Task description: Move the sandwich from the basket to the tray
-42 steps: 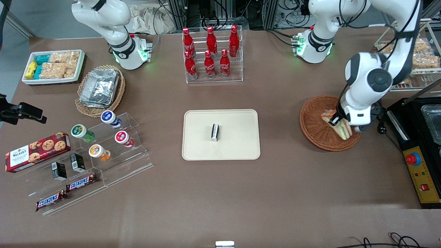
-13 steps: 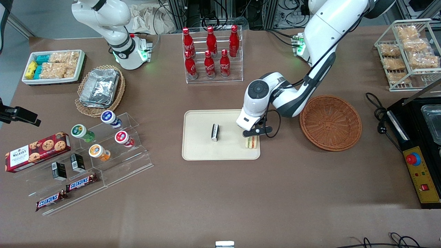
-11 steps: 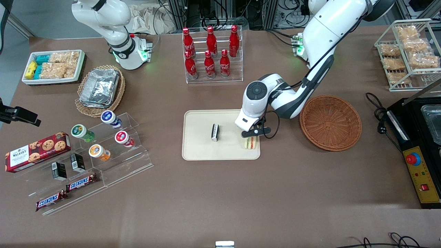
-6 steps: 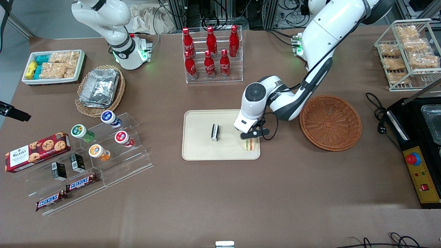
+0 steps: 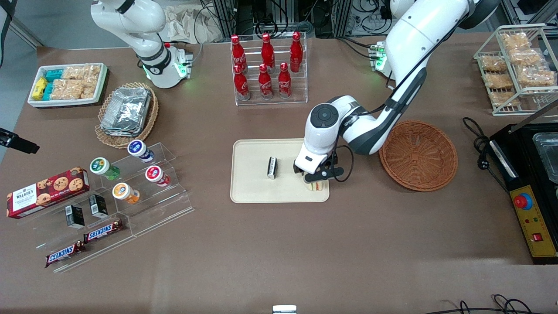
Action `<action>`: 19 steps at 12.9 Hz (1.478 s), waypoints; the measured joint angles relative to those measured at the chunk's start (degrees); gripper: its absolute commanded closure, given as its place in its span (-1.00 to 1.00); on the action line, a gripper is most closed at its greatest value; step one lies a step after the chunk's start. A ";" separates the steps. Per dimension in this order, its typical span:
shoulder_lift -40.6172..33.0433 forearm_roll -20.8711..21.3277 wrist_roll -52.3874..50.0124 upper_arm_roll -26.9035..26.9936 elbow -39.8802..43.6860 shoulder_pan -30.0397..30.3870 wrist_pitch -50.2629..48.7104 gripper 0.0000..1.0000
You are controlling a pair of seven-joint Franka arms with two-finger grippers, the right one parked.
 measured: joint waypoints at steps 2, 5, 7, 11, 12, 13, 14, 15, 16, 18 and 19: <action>-2.27 -0.67 -0.48 0.00 5.56 0.37 -6.36 -1.00; -8.09 -4.52 -0.55 0.13 10.07 2.72 -13.14 -1.00; -11.99 -6.17 -0.54 0.17 10.55 5.43 -15.92 -1.00; -18.12 -13.44 8.52 2.39 10.65 8.63 -24.35 -1.00; -20.41 -16.69 14.30 5.66 10.65 8.19 -27.60 -1.00; -22.74 -19.18 20.25 9.41 10.63 7.54 -30.40 -1.00; -25.06 -20.91 26.57 13.31 10.59 6.92 -33.29 -1.00; -27.26 -22.00 33.11 16.87 10.49 6.54 -36.20 -1.00; -29.13 -22.48 39.42 20.08 10.34 6.27 -38.75 -1.00; -31.70 -22.83 51.56 25.79 9.96 5.82 -42.52 -1.00; -32.39 -22.93 56.63 28.21 9.77 5.61 -43.66 -1.00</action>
